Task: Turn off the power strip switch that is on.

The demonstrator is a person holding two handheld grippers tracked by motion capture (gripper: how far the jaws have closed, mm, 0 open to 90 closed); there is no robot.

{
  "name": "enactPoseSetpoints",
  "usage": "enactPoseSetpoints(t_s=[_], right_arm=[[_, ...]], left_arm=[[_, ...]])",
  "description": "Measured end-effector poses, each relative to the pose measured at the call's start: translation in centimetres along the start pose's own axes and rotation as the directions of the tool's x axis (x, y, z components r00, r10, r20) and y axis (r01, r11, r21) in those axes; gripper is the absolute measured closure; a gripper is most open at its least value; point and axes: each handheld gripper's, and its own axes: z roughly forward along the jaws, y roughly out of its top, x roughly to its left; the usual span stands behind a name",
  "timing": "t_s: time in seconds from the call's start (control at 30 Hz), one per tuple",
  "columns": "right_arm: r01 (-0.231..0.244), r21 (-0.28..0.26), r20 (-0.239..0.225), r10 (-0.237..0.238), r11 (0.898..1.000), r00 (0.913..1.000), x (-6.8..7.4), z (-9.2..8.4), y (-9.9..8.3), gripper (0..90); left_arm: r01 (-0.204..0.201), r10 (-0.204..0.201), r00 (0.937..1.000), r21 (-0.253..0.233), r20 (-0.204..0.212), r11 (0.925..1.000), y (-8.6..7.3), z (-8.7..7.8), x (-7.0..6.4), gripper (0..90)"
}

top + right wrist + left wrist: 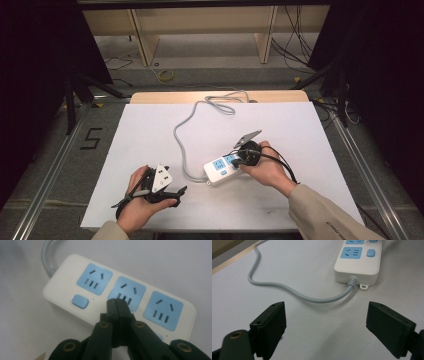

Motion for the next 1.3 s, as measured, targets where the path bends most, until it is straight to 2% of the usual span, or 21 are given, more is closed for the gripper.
enactPoseSetpoints(t_s=[0.27,0.37,0.47,0.93,1.3], right_arm=[[0.002,-0.002,0.004,-0.002,1.0,1.0,0.0,-0.1,0.0,90.0],[0.007,-0.013,0.005,-0.007,1.0,1.0,-0.1,-0.2,0.0,90.0],[-0.009,-0.018,0.002,0.009,1.0,1.0,-0.1,-0.5,0.0,90.0],[0.0,-0.062,0.006,0.001,0.998,1.0,-0.4,-1.4,-0.4,90.0],[0.002,-0.077,0.009,-0.001,0.997,1.0,-0.5,-2.2,-1.0,90.0]], left_arm=[[0.003,-0.003,1.0,-0.003,0.0,1.0,0.0,0.0,0.0,16.0],[0.003,-0.003,1.0,-0.003,-0.001,1.0,0.0,0.0,0.0,16.0],[0.001,-0.001,1.0,-0.002,-0.001,1.0,0.0,0.0,0.1,16.0],[0.003,-0.003,1.0,-0.001,-0.002,1.0,0.0,0.0,0.1,16.1],[0.011,-0.011,0.9999,-0.002,-0.004,0.9999,-0.1,0.0,0.1,16.1]])
